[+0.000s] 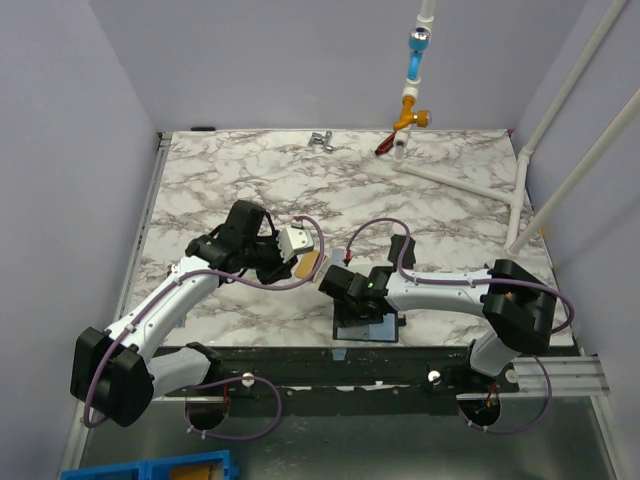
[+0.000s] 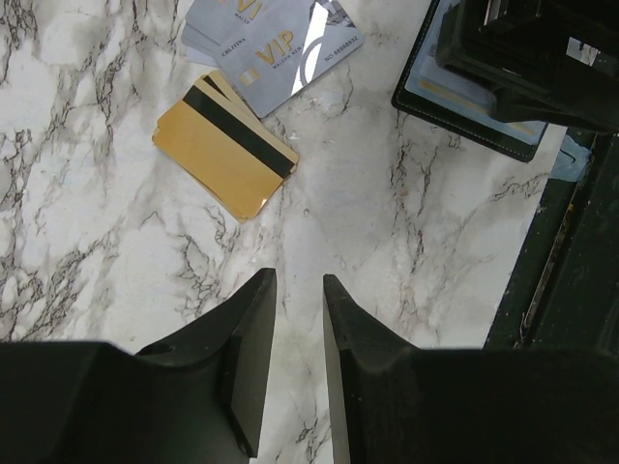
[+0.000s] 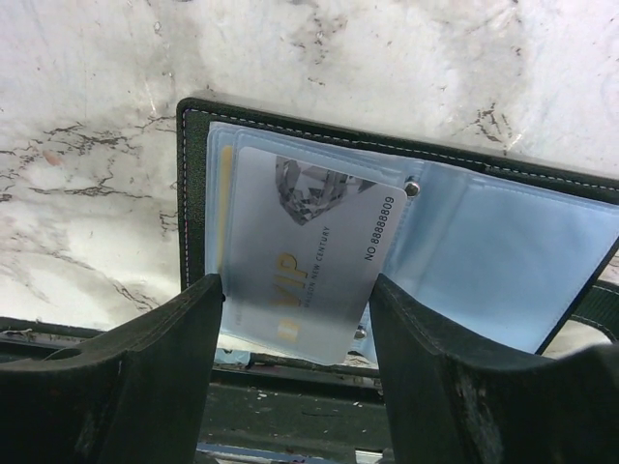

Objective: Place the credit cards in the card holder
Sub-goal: Insert the credit card into the card holder.

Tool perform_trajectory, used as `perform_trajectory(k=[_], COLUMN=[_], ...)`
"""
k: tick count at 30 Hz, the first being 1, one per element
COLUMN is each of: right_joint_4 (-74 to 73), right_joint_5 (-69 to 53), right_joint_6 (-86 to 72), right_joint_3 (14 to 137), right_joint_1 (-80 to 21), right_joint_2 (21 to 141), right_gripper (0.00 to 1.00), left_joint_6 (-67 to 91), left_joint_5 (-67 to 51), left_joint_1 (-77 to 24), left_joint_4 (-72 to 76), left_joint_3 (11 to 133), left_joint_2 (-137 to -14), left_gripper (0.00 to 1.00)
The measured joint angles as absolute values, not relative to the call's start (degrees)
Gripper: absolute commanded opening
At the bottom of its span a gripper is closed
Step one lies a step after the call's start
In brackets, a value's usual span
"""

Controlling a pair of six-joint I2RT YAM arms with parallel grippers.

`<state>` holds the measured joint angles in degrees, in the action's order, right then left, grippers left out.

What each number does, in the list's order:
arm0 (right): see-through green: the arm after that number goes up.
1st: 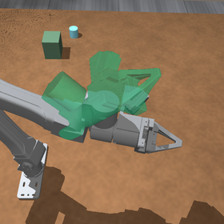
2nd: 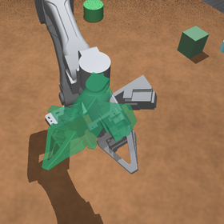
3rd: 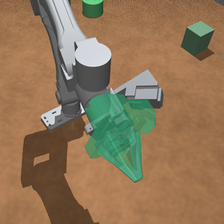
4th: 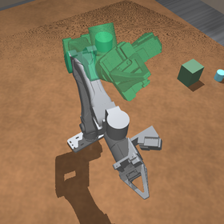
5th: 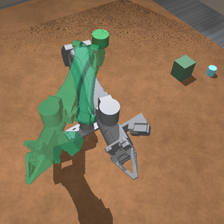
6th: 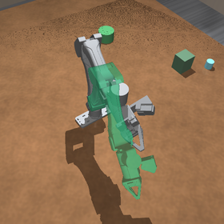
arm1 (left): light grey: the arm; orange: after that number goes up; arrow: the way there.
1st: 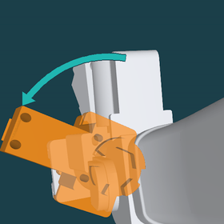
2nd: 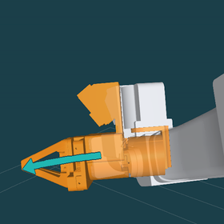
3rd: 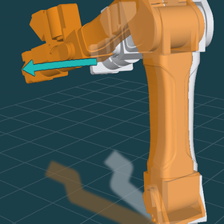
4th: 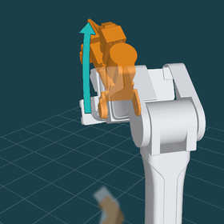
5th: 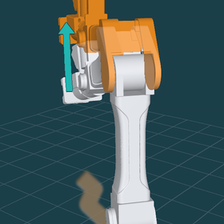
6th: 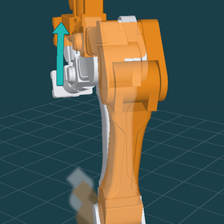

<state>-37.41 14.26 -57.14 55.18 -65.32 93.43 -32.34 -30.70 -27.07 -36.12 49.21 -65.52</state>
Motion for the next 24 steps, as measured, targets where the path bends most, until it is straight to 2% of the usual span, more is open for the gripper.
perform_trajectory(k=[5, 7, 10, 12, 16, 19, 24], right_joint_4=[-37.76, -38.02, -38.3, -38.94, -39.77, -39.62, -36.29], right_joint_5=[15.62, 15.99, 16.78, 17.63, 19.22, 19.64, 17.43], right_joint_6=[-57.21, -57.21, -57.21, -57.01, -55.2, -53.08, -48.88], right_joint_3=[55.37, 55.81, 56.47, 56.88, 59.18, 61.43, 58.39], right_joint_1=[-65.32, -65.32, -65.34, -65.34, -64.38, -61.32, -45.41], right_joint_2=[93.36, 93.36, 92.9, 91.37, 85.65, 81.19, 75.13], right_gripper=[0.65, 0.74, 0.93, 1.0, 1.0, 1.0, 0.99], left_joint_6=[-32.34, -32.34, -32.36, -32.36, -32.01, -31.14, -28.14], left_joint_5=[-30.7, -30.7, -30.7, -30.7, -30.72, -30.87, -31.38], left_joint_1=[-27.07, -27.05, -27.05, -27.05, -27.07, -27.07, -27.66], left_joint_4=[-36.32, -36.36, -36.53, -36.75, -38.26, -39.07, -39.48], left_joint_3=[50.24, 50.85, 51.86, 52.69, 56.03, 59.48, 67.05], left_joint_2=[-65.82, -65.87, -66.06, -66.48, -68.42, -70.08, -74.83], left_gripper=[0.27, 0.27, 0.27, 0.28, 0.29, 0.34, 0.36])
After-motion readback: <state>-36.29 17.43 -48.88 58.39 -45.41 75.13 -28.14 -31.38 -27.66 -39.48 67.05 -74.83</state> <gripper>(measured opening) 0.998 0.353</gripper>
